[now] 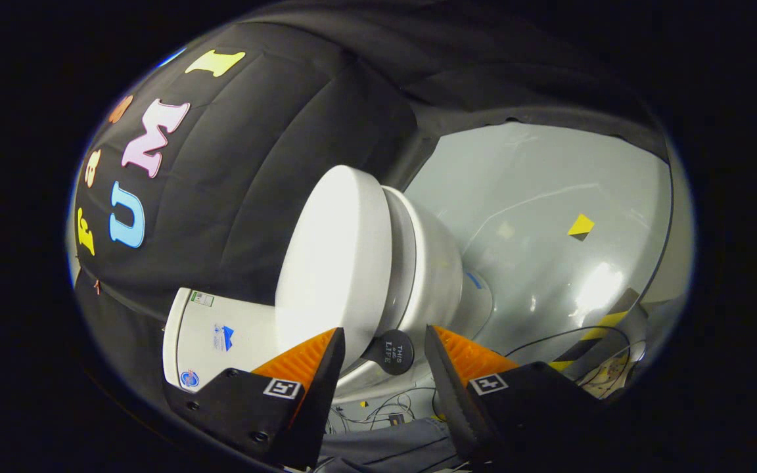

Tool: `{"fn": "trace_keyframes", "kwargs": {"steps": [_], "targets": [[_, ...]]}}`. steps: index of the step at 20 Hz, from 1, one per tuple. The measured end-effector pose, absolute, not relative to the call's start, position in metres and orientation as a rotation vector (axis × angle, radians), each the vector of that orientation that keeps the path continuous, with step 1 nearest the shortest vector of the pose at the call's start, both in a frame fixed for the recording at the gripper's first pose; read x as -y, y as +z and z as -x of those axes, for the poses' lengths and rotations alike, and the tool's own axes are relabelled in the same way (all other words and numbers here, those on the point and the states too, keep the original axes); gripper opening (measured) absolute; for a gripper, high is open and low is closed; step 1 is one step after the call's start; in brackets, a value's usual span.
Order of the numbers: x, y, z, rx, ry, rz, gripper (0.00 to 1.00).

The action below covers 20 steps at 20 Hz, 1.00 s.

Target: Open the toilet lid.

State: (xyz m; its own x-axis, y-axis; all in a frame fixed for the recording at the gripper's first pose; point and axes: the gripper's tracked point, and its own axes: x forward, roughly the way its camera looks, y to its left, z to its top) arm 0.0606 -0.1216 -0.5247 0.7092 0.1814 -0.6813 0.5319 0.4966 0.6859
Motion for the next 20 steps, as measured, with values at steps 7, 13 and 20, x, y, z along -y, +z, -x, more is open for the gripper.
{"fn": "trace_keyframes", "kwargs": {"steps": [7, 13, 20], "targets": [[0.112, -0.551, -0.061, -0.813, -0.227, -1.111, 0.34], [0.121, -0.537, -0.065, -0.74, -0.217, -1.128, 0.17], [0.115, -0.532, -0.064, -0.757, -0.214, -1.029, 0.05]]}}
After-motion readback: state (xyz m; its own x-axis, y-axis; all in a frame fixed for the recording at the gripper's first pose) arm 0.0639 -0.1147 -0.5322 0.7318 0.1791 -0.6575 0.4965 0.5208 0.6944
